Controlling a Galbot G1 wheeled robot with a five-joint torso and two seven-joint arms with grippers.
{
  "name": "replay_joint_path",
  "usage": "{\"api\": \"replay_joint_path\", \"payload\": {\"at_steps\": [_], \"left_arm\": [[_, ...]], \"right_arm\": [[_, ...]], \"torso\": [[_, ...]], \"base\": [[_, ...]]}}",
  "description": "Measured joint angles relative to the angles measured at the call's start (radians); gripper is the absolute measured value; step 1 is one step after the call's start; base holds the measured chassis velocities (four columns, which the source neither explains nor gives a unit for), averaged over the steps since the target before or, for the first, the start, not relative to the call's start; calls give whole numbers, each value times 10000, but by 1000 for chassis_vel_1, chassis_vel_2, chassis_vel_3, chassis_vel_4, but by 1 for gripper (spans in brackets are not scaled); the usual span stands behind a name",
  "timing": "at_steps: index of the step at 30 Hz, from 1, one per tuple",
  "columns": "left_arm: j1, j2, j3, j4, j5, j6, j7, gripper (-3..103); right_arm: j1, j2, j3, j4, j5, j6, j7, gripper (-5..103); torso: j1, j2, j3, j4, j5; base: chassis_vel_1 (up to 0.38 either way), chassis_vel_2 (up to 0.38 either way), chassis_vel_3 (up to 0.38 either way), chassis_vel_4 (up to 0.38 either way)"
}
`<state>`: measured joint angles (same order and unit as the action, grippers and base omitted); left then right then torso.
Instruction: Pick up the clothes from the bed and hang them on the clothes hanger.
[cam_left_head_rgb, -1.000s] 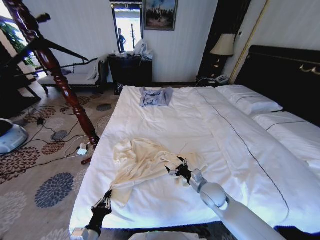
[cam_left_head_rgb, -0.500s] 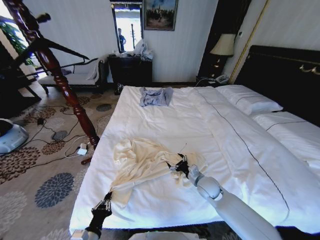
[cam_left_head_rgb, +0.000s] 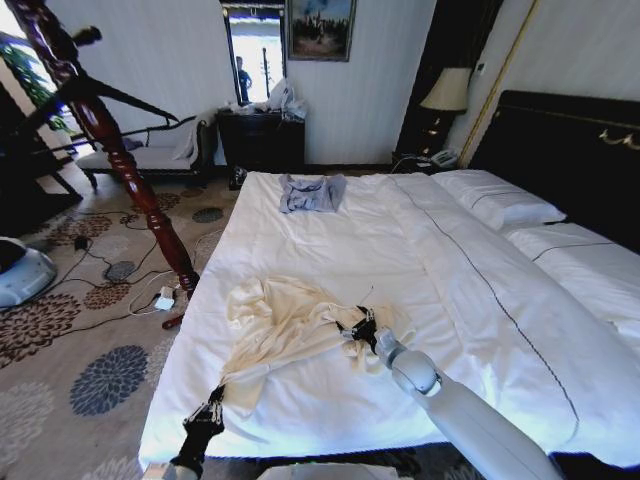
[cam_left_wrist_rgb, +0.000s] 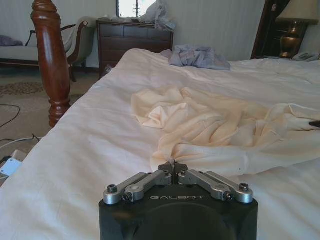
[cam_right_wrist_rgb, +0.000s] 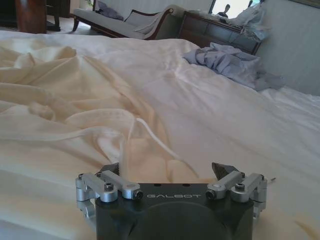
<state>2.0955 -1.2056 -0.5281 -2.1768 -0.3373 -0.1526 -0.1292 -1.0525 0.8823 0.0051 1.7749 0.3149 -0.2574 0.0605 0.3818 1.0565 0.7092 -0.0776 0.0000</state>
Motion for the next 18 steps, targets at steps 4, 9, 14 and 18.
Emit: {"api": "replay_joint_path", "payload": {"at_steps": [4, 9, 14, 18], "left_arm": [[33, 6, -7, -3, -52, -25, 7, 1], [44, 11, -10, -3, -73, -45, 14, 1], [34, 11, 12, 10, -88, -54, 14, 1], [27, 11, 64, 23, -83, -56, 15, 1]], "right_arm": [[-10, -105, 74, 84, 68, -19, 20, 97], [-136, -301, 215, 233, 42, -23, 12, 97], [-186, -422, 347, 220, -32, -16, 0, 97], [-29, -420, 234, 186, -121, -44, 29, 97]], "torso": [[0, 0, 0, -1, 0], [0, 1, 0, -1, 0], [0, 1, 0, -2, 0], [0, 2, -1, -1, 0]], "base": [[0, 0, 0, 0], [0, 0, 0, 0], [0, 0, 0, 0], [0, 0, 0, 0]]}}
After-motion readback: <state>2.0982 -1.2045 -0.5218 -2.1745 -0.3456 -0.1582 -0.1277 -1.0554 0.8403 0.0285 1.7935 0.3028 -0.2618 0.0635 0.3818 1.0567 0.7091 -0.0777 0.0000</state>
